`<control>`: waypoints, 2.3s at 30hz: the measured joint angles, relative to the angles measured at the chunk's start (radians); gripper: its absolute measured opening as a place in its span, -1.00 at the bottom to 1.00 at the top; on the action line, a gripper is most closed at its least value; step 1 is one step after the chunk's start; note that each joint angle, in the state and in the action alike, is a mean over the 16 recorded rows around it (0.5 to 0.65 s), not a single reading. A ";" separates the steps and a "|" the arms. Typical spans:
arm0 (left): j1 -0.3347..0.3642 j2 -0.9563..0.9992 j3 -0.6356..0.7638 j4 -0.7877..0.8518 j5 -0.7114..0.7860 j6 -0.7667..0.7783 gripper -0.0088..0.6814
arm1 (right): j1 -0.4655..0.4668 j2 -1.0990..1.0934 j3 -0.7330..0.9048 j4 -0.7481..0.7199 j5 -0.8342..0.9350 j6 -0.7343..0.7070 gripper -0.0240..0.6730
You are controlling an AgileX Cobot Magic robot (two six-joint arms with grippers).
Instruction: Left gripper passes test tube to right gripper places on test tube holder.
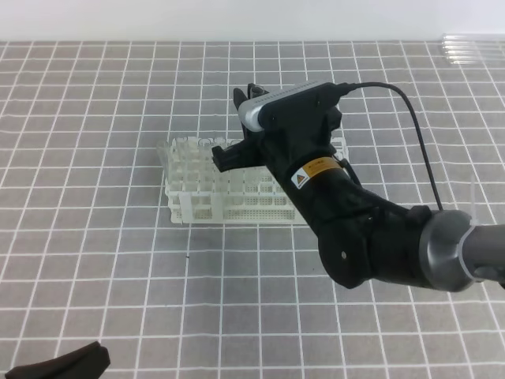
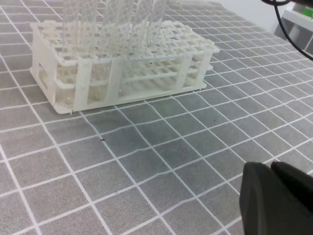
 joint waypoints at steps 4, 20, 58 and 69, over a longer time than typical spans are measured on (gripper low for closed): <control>0.000 0.000 0.001 0.003 0.002 0.001 -0.98 | 0.000 0.000 0.004 -0.007 0.000 0.008 -0.69; 0.000 0.000 0.001 0.003 0.002 0.001 -0.98 | 0.000 0.010 0.005 -0.027 0.019 0.044 -0.69; 0.000 0.003 0.002 0.008 0.005 0.002 -0.98 | -0.014 0.059 0.005 -0.032 -0.039 0.048 -0.69; 0.000 0.002 0.001 0.003 0.004 0.001 -0.98 | -0.014 0.063 0.005 -0.032 -0.045 0.050 -0.64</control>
